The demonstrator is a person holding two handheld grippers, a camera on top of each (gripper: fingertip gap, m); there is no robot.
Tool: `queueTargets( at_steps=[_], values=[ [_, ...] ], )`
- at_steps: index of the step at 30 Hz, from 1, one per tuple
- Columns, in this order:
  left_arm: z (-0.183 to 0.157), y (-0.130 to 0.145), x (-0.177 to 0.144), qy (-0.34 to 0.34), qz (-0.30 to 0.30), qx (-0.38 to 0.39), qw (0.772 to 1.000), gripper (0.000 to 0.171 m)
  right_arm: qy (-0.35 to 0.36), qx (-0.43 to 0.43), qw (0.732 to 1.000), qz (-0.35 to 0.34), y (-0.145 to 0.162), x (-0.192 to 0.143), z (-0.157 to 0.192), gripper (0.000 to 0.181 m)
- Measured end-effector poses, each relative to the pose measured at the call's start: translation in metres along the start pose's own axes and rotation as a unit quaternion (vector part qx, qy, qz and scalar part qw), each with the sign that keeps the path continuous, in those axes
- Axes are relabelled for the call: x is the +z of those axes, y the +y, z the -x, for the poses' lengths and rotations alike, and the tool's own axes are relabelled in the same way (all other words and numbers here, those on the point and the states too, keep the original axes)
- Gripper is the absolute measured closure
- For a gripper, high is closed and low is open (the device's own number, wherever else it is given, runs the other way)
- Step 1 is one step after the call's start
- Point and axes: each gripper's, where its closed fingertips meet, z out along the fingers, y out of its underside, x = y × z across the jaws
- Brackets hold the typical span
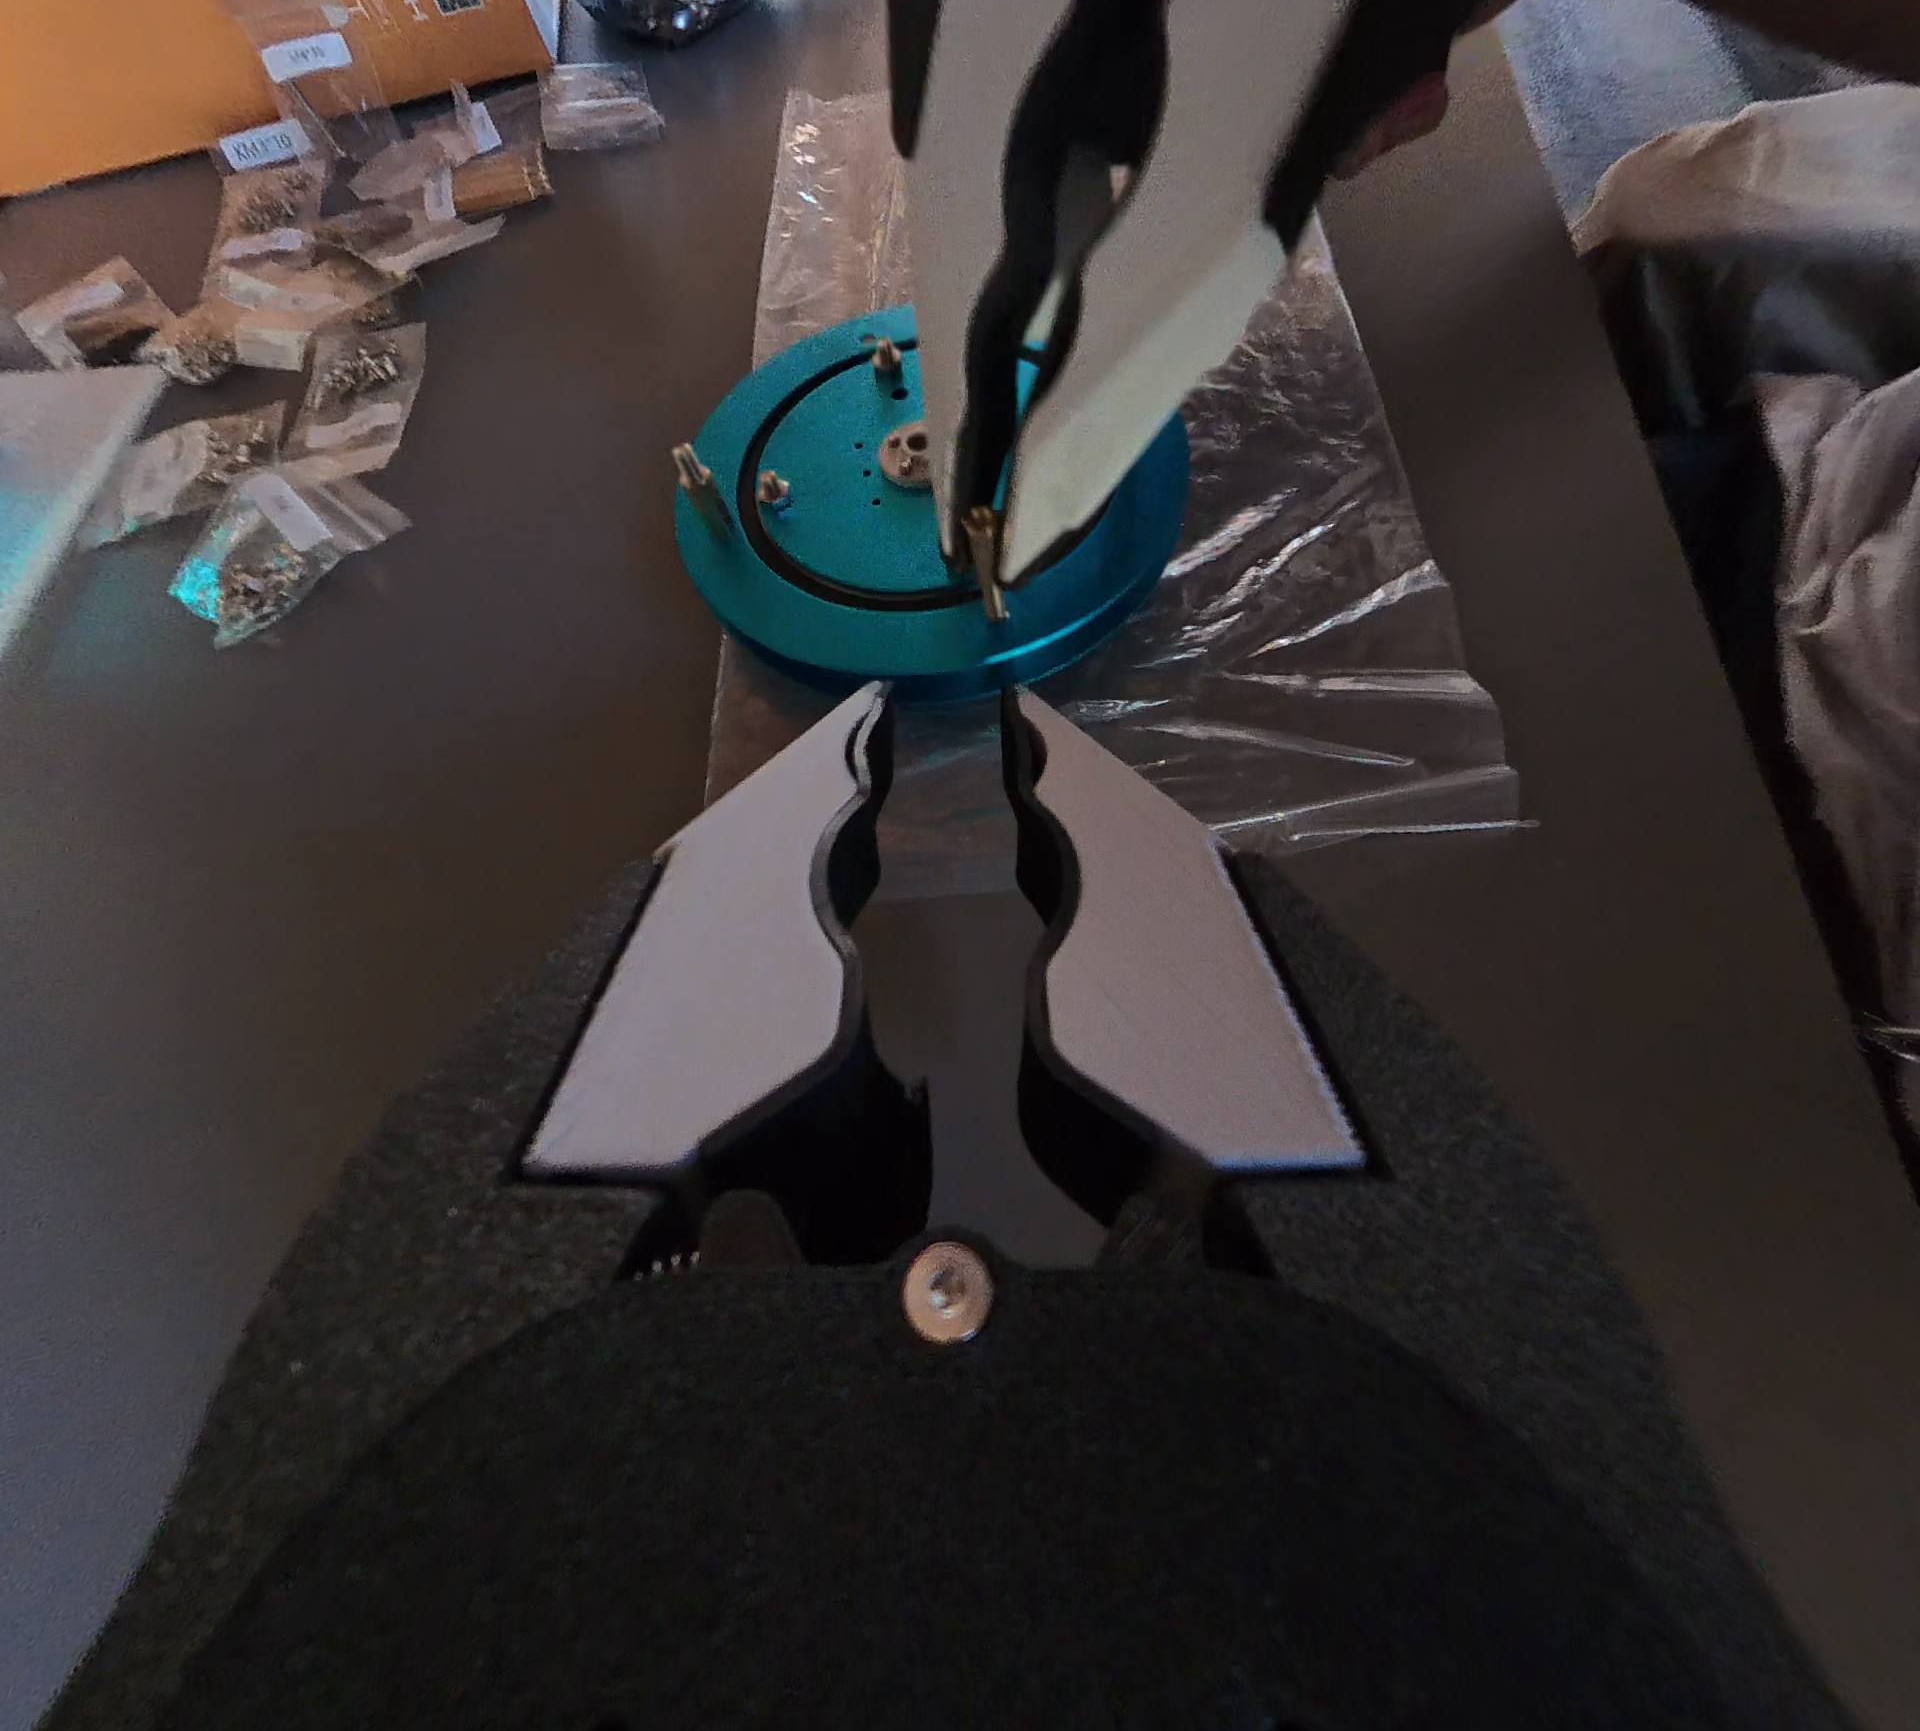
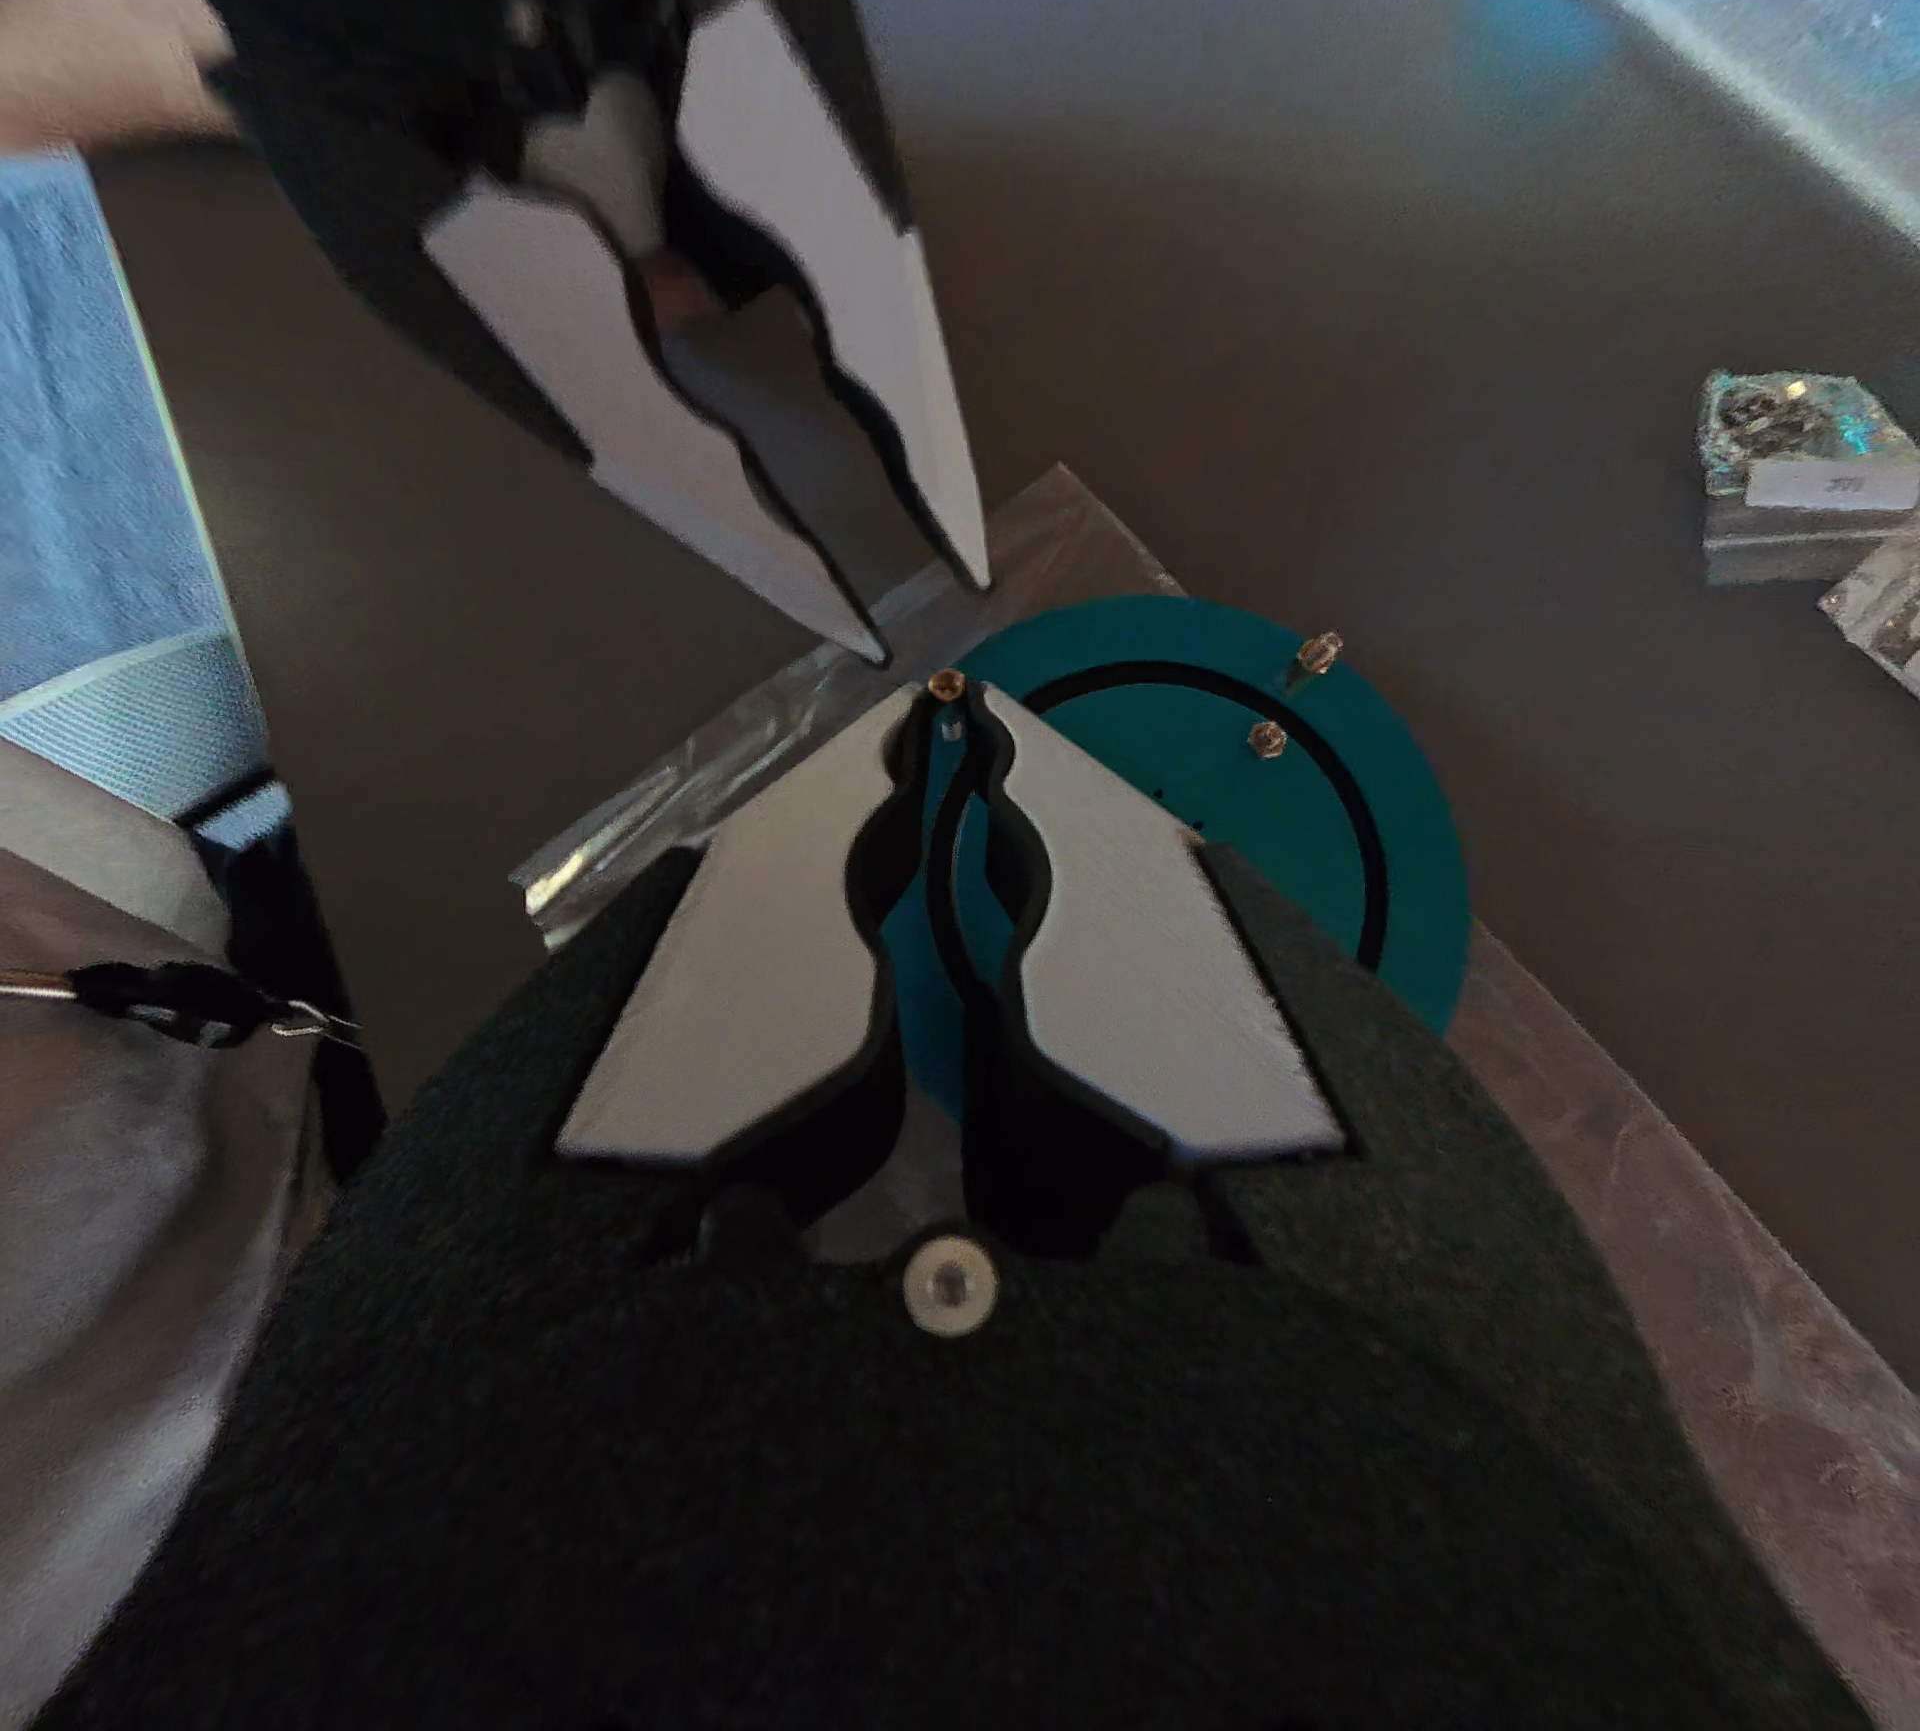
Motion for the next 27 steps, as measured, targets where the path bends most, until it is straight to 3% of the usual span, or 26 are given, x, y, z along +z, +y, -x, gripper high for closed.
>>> queueTargets(
  at_steps=[7, 13, 20, 27],
  values=[
    [0.001, -0.002, 0.002, -0.040, -0.002, 0.037, 0.999, 0.153, -0.065, 0.121, 0.987, -0.080, -0.020, -0.024, -0.012, 0.177],
    [0.001, -0.034, -0.014, -0.045, -0.104, 0.027, 0.993, 0.154, -0.160, 0.187, 0.958, -0.149, -0.046, -0.042, -0.001, 0.177],
    [0.003, -0.054, -0.025, -0.059, -0.162, 0.008, 0.985, 0.156, -0.221, 0.225, 0.932, -0.180, -0.048, -0.048, -0.008, 0.177],
    [0.008, -0.060, -0.017, -0.071, -0.165, -0.001, 0.984, 0.156, -0.257, 0.227, 0.918, -0.198, -0.044, -0.053, -0.013, 0.177]
  ],
)
